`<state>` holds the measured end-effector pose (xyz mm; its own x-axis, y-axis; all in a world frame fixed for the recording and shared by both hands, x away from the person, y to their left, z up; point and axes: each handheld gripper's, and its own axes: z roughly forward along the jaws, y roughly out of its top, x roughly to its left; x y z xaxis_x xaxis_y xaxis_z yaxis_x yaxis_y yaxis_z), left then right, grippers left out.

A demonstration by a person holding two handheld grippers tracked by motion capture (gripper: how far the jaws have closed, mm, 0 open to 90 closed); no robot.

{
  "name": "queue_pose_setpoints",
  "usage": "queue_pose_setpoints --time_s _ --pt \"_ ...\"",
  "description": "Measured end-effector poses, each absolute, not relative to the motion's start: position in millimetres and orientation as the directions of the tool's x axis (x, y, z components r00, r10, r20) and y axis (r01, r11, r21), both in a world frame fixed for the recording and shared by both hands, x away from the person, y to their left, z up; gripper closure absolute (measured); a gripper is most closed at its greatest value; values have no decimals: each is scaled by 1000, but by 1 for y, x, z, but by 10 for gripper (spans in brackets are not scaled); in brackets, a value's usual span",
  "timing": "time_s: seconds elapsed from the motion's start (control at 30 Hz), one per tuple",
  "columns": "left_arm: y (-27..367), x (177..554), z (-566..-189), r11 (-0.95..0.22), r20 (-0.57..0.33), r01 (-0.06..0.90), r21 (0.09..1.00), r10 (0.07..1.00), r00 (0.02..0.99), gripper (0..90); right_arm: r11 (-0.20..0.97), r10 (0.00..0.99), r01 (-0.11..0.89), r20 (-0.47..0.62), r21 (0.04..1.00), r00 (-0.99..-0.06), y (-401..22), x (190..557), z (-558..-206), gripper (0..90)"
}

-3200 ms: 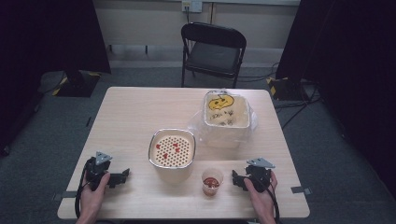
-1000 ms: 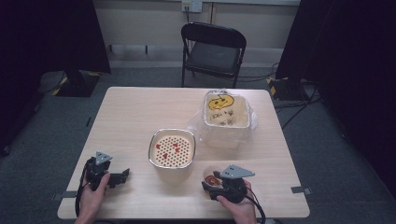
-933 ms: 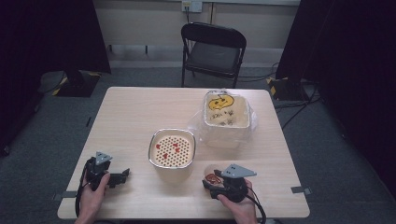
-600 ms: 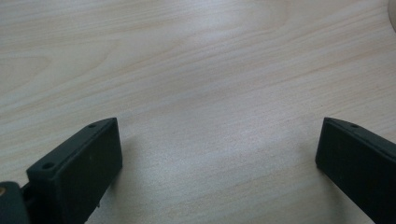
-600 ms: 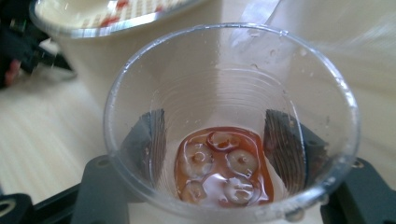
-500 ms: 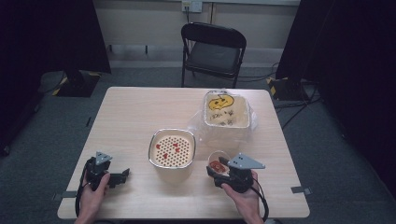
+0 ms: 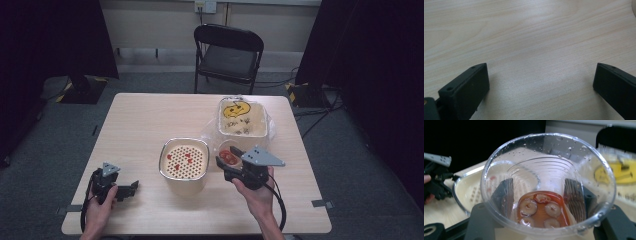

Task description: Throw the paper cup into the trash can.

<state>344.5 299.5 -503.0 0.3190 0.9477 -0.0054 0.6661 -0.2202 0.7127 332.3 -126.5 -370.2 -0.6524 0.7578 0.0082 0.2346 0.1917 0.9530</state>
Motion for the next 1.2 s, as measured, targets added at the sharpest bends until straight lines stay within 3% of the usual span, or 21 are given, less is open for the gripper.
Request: queue_pose_setpoints --time_s 0.53,0.93,1.2 --pt "300 345 -503 -220 -5 666 713 948 318 0 324 745 108 -183 940 -641 -79 364 -333 431" --pt "300 345 -503 -220 -6 665 713 948 320 0 624 648 38 -491 780 -583 -49 373 -327 445" --pt "300 345 -503 -220 -6 665 713 948 319 0 740 554 -12 -619 673 -557 -32 374 -326 455"
